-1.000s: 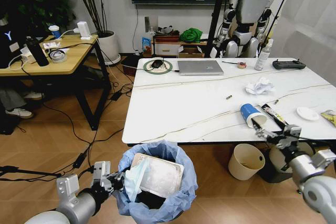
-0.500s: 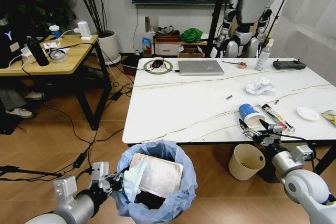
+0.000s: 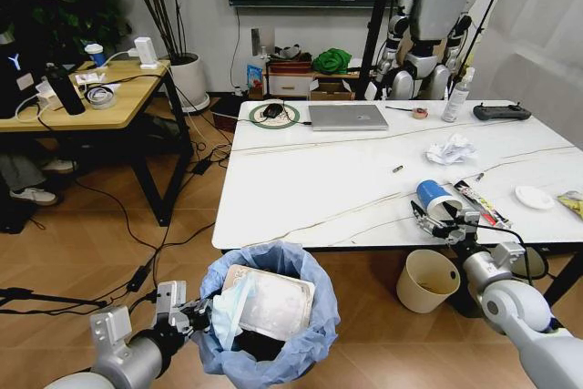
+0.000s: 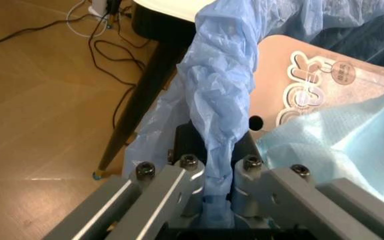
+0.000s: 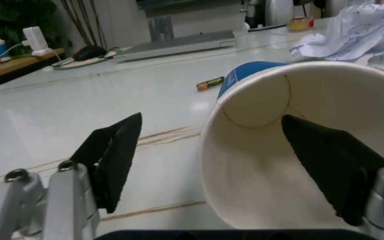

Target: Pick up the trash bin and place the trash from the table into it.

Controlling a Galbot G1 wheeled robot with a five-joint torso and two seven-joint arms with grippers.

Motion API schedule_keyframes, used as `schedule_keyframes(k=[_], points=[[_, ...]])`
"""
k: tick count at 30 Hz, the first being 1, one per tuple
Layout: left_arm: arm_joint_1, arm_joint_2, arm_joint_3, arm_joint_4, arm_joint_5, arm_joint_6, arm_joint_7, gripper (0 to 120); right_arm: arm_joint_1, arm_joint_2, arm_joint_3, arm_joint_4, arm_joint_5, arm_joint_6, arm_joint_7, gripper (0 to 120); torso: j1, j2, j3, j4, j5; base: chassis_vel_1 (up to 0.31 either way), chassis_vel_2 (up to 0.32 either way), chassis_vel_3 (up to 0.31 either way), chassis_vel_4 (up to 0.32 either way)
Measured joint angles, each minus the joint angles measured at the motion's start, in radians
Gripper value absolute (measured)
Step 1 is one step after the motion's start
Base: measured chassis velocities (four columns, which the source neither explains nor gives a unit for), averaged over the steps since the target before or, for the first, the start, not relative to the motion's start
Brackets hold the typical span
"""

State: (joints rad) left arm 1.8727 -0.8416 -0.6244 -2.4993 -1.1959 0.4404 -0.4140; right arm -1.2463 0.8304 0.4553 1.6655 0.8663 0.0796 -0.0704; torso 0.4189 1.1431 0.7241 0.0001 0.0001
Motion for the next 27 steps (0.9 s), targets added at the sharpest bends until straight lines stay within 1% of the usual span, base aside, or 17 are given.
schedule_keyframes(k=[3,4,5,6,10,11,12,18,19,22,27], points=[[-0.005,0.0,0.001,0.004,-0.002,0.0,0.0,0,0.0,-0.008,-0.001,0.0,0.004,-0.001,-0.001,67,0.0,0.0,0.0,-0.0002,-0.0001,0.0,0.0,0.0,0.0],[-0.005,0.0,0.001,0.004,-0.002,0.0,0.0,0,0.0,-0.008,-0.001,0.0,0.004,-0.001,-0.001,67,0.0,0.0,0.0,-0.0002,-0.0001,0.0,0.0,0.0,0.0],[-0.006,-0.001,0.002,0.006,-0.002,0.0,0.0,0,-0.001,-0.009,-0.002,0.001,0.006,-0.002,-0.002,64,0.0,0.0,0.0,-0.0002,-0.0001,0.0,0.0,0.0,0.0],[-0.008,-0.001,0.004,0.008,-0.002,0.0,-0.001,0,-0.003,-0.01,-0.003,0.004,0.009,-0.005,-0.006,57,0.0,0.0,0.0,-0.0002,-0.0001,0.0,0.0,0.0,0.0],[-0.013,0.002,0.005,0.011,-0.005,0.0,-0.001,0,-0.006,-0.01,-0.005,0.001,0.011,-0.007,-0.021,41,0.0,0.0,0.0,-0.0002,-0.0001,0.0,0.0,0.0,0.0],[-0.013,0.002,0.005,0.011,-0.006,-0.001,-0.001,0,-0.006,-0.011,-0.005,-0.001,0.013,-0.006,-0.026,37,0.0,0.0,0.0,-0.0002,0.0,0.0,0.0,0.0,0.0],[-0.013,0.002,0.005,0.011,-0.006,-0.001,-0.001,0,-0.006,-0.011,-0.005,-0.001,0.013,-0.006,-0.026,37,0.0,0.0,0.0,-0.0002,0.0,0.0,0.0,0.0,0.0],[-0.017,0.006,0.004,0.011,-0.009,-0.001,-0.002,0,-0.017,-0.028,-0.003,0.0,0.018,-0.006,-0.038,12,0.0,0.0,0.0,-0.0001,0.0,0.0,0.0,0.0,0.0],[-0.017,0.006,0.004,0.011,-0.009,-0.001,-0.002,0,-0.017,-0.028,-0.003,0.0,0.018,-0.006,-0.038,12,0.0,0.0,0.0,-0.0001,0.0,0.0,0.0,0.0,0.0],[-0.02,0.009,0.005,0.011,-0.011,-0.001,-0.002,0,-0.039,-0.043,0.007,0.015,0.018,-0.005,-0.042,0,0.0,0.0,0.0,-0.0002,-0.0001,0.0,0.0,0.0,0.0],[-0.022,0.01,0.006,0.011,-0.011,-0.001,-0.002,0,-0.075,-0.063,0.023,0.04,0.017,-0.004,-0.048,0,0.0,0.0,0.0,-0.0002,-0.0001,0.0,0.0,0.0,0.0]])
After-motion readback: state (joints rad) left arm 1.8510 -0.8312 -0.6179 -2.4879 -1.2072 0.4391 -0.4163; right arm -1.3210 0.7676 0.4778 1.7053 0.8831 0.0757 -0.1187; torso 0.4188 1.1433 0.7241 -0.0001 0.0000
